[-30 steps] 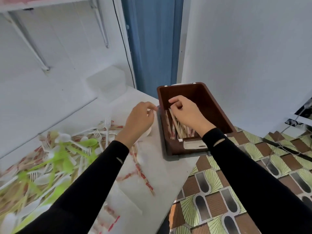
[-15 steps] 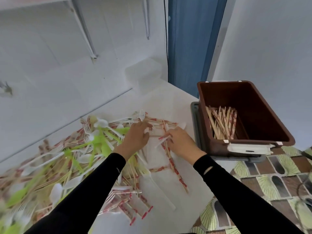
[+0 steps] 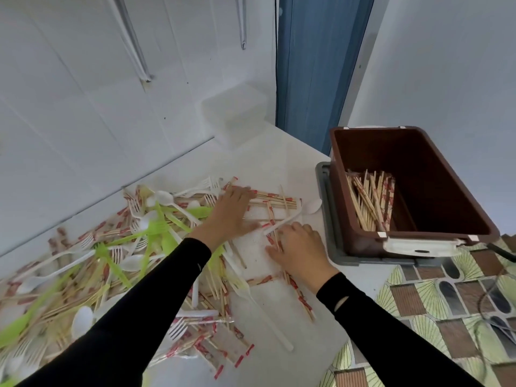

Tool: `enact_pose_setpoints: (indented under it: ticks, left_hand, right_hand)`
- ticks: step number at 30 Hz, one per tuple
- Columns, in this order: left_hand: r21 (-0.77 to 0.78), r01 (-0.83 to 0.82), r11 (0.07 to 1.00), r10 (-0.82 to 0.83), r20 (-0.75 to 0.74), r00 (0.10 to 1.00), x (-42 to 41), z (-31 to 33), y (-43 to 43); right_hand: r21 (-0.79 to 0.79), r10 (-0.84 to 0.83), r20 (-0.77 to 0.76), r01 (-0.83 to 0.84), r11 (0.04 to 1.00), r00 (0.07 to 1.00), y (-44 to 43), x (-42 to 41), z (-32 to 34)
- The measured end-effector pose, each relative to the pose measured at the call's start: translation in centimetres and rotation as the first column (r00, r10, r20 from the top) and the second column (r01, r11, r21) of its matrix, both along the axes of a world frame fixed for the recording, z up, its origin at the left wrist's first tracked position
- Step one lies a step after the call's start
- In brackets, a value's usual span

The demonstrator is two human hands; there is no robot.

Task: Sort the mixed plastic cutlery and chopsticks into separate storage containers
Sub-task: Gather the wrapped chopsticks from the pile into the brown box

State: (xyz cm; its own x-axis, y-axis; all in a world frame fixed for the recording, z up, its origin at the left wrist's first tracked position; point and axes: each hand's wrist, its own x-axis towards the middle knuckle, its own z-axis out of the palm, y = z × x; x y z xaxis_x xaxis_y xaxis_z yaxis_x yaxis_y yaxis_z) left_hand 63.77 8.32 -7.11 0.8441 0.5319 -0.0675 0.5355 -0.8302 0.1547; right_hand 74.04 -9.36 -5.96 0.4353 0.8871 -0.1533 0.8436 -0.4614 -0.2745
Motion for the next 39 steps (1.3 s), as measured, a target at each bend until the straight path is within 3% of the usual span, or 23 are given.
enact_pose_setpoints:
  ticks: [3,5,7,11,17,21,33,39]
  left_hand:
    - [-0.013,0.093,0.996,-0.094,-0.186,0.978,1.9,-0.1,0.7]
    - [-0.032,0.098,0.995,-0.102,-0.211,0.972,2.9,-0.1,1.6]
    - [-0.079,0.081,0.994,-0.093,-0.170,0.981,3.6,-0.2,2.5]
    - [-0.010,0.142,0.990,-0.142,-0.129,0.981,4.0,-1.0,3.2]
    - [0.022,0.164,0.986,-0.165,0.085,0.983,3.4,-2.2,3.2]
    - [0.053,0.144,0.988,-0.147,0.069,0.987,3.1,-2.0,2.9]
    - [0.133,0.034,0.991,-0.034,0.002,0.999,2.5,-1.8,2.4]
    - [-0.086,-0.037,0.996,0.045,0.097,0.994,3.5,2.1,2.9]
  right_hand:
    - [0.012,-0.007,0.027,0.007,1.000,1.000,0.2,-0.7,-0.4]
    - [0.033,-0.028,0.007,0.028,0.999,1.000,0.2,-0.6,-0.4]
    - [0.032,-0.048,-0.044,0.049,0.998,0.998,0.0,-0.5,-0.3]
    - [0.017,-0.041,-0.088,0.043,0.999,0.995,-0.7,-1.0,-0.6]
    - [-0.012,-0.032,-0.076,0.031,0.999,0.997,-0.6,-1.1,-0.4]
    - [-0.025,-0.018,-0.074,0.016,1.000,0.997,-0.7,-0.3,0.3]
    - [0.099,-0.065,-0.425,0.118,0.988,0.903,-1.3,1.8,2.3]
    - [0.250,-0.038,-0.632,0.250,0.935,0.774,-0.9,2.7,3.5]
